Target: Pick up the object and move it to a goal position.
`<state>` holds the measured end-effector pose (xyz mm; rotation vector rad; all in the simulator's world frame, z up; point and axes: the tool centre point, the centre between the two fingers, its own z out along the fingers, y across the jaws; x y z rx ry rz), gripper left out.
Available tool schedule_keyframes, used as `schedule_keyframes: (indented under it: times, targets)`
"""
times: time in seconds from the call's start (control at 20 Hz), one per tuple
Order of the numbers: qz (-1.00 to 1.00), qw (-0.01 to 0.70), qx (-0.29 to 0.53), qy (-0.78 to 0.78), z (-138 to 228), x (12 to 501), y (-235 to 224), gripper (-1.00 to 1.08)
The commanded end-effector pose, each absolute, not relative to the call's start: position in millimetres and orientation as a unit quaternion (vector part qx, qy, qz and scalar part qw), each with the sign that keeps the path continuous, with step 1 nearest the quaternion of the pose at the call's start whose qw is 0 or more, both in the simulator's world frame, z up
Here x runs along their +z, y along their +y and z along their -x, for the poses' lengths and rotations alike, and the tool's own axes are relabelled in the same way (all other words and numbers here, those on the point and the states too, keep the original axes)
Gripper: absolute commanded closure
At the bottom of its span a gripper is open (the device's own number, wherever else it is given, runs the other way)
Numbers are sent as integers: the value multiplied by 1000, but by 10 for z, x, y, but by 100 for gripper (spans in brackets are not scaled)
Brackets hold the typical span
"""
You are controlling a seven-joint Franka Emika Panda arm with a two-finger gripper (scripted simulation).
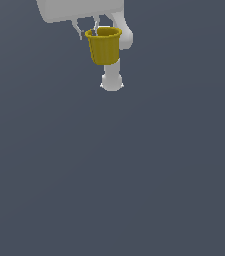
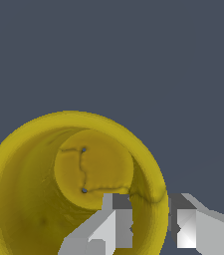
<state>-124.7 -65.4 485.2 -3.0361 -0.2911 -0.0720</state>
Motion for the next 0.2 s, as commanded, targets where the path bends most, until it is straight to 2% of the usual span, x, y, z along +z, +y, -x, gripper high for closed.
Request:
schedule_keyframes:
  times: [0.0,0.15]
  targets:
    - [994,45,-24,-95,1246,4920,-651,108]
    - [994,45,-24,-95,1245,4939,-651,108]
